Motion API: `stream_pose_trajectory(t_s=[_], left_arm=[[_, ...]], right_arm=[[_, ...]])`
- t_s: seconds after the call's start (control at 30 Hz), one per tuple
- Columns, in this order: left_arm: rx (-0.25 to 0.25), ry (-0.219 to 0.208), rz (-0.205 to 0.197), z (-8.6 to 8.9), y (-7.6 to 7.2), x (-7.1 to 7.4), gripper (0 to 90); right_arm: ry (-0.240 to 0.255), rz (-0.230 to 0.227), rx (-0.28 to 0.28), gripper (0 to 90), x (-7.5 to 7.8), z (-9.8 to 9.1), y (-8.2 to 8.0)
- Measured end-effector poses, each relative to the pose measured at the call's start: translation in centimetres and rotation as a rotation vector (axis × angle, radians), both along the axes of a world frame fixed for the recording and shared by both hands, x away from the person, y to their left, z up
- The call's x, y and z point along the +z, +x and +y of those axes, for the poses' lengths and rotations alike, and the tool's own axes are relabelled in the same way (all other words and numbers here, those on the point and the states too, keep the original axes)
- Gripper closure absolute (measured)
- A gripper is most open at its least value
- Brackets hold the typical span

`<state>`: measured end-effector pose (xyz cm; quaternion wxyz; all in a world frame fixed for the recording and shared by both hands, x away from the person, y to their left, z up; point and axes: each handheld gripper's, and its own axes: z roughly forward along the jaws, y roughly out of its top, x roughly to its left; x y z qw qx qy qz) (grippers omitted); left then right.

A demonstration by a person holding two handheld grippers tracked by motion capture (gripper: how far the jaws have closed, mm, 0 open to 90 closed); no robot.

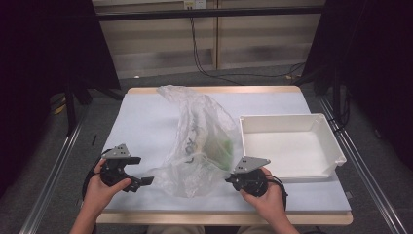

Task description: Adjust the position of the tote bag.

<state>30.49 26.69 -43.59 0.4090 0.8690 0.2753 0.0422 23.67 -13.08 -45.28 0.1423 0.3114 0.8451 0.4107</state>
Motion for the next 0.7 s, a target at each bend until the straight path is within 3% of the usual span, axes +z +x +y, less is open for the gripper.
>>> stream_pose_trajectory(t_s=[0.07, 0.23, 0.27, 0.33, 0.4, 0.47, 0.53, 0.57, 0.63, 0.67, 0.7], left_arm=[[-0.028, 0.003, -0.008, -0.5, 0.0, 0.1, 5.2], [-0.112, 0.048, -0.023, -2.0, 0.1, -0.2, 30.7], [-0.124, 0.055, -0.005, -2.5, 0.1, -0.3, 36.7], [-0.148, 0.078, 0.004, -3.1, 0.1, -0.5, 43.9], [-0.172, 0.068, 0.021, -3.6, 0.3, -0.6, 53.5], [-0.174, 0.074, 0.039, -3.9, 0.3, -0.6, 57.6], [-0.176, 0.052, 0.052, -4.2, 0.3, -0.7, 60.0], [-0.173, 0.057, 0.062, -4.2, 0.4, -0.7, 61.0], [-0.174, 0.067, 0.063, -4.3, 0.4, -0.6, 61.4], [-0.162, 0.048, 0.074, -4.4, 0.5, -0.7, 61.4], [-0.163, 0.059, 0.073, -4.4, 0.5, -0.7, 61.4]], right_arm=[[0.001, 0.0, -0.012, 90.0, -0.1, -0.2, -0.1], [0.005, 0.004, -0.015, 88.9, -0.2, -0.5, -0.3], [0.005, 0.005, -0.018, 86.8, -0.3, -0.5, -0.4], [0.014, 0.014, -0.02, 76.3, -0.3, -0.6, -0.4], [0.016, 0.017, -0.008, 68.8, -0.2, -0.6, -0.5], [0.02, 0.018, -0.002, 55.0, 0.0, -0.5, -0.6], [0.031, 0.02, 0.017, 47.0, 0.1, -0.4, -0.7], [0.033, 0.018, 0.009, 38.0, 0.1, -0.3, -0.8], [0.039, 0.018, 0.015, 33.7, 0.2, -0.2, -1.0], [0.044, 0.017, 0.02, 32.1, 0.3, -0.1, -1.1], [0.049, 0.012, 0.016, 25.3, 0.5, 0.0, -1.2]])
